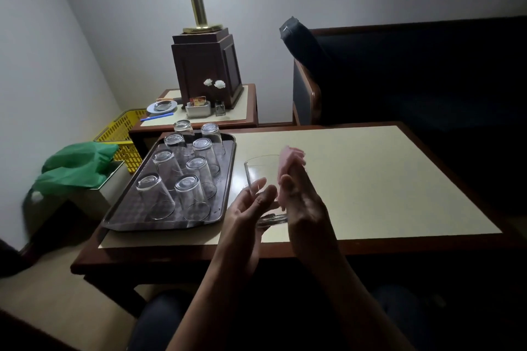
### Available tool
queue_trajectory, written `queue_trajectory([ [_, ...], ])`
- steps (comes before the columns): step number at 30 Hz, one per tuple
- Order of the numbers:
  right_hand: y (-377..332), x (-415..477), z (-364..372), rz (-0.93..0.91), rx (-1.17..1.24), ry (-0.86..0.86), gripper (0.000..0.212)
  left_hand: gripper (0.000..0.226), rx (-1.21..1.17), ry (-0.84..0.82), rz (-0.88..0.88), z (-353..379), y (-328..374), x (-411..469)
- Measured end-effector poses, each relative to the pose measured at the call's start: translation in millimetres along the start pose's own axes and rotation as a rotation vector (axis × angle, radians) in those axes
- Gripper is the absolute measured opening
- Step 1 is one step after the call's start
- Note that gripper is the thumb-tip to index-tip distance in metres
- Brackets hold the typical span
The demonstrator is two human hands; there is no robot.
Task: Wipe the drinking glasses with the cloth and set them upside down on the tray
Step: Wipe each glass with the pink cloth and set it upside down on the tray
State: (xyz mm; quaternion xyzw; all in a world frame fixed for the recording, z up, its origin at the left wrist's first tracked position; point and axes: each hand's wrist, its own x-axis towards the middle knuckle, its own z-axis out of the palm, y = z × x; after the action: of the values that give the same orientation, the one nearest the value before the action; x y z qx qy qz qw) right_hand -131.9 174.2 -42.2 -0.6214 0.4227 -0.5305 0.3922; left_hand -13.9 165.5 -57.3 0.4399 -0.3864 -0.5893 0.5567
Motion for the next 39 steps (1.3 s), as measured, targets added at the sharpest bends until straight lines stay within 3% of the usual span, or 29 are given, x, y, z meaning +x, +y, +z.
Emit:
queue_trajectory([
  [3, 9.4, -11.0, -0.8, 0.033, 0.073, -0.029, 0.051, 0.063, -0.126, 0.014, -0.008, 0.5, 8.0, 2.9],
  [7, 6.1, -46.9, 16.1, -0.142, -0.014, -0.037, 0.038, 0.056, -0.139, 0.118, -0.017, -3.6, 15.9, 6.8],
  [12, -16.8, -19.3, 7.6, -0.136, 0.006, 0.019, 0.034, 0.066, -0.103, 0.007, -0.067, -5.6, 12.2, 0.6],
  [17, -1.7, -15.8, 2.2, -0.096, -0.022, 0.032, 0.035, 0.036, -0.208, 0.058, -0.025, -2.5, 15.7, 1.7],
  [22, 9.7, -49.1, 17.3, -0.14, -0.144, 0.049, 0.032, 0.056, -0.141, 0.129, -0.056, -2.6, 14.4, 3.9],
  [25, 0.3, -33.0, 13.6, -0.145, -0.209, 0.055, 0.033, 0.055, -0.066, -0.006, -0.06, -9.3, 3.3, 4.3],
  [28, -8.6, -10.1, 1.9, -0.088, -0.105, 0.043, 0.044, 0.06, -0.064, -0.038, -0.043, -13.6, 3.3, 0.8],
  [35, 7.3, -49.5, 16.8, -0.165, -0.114, 0.072, 0.034, 0.041, -0.251, 0.101, -0.032, -0.7, 20.1, 3.9],
  [37, 7.8, -58.4, 25.2, -0.176, -0.171, 0.094, 0.032, 0.053, -0.261, 0.15, -0.058, 1.6, 18.4, 2.3],
  [39, 0.3, -53.5, 27.6, -0.162, -0.206, 0.091, 0.032, 0.071, -0.298, 0.036, -0.111, 1.3, 11.2, -0.2],
])
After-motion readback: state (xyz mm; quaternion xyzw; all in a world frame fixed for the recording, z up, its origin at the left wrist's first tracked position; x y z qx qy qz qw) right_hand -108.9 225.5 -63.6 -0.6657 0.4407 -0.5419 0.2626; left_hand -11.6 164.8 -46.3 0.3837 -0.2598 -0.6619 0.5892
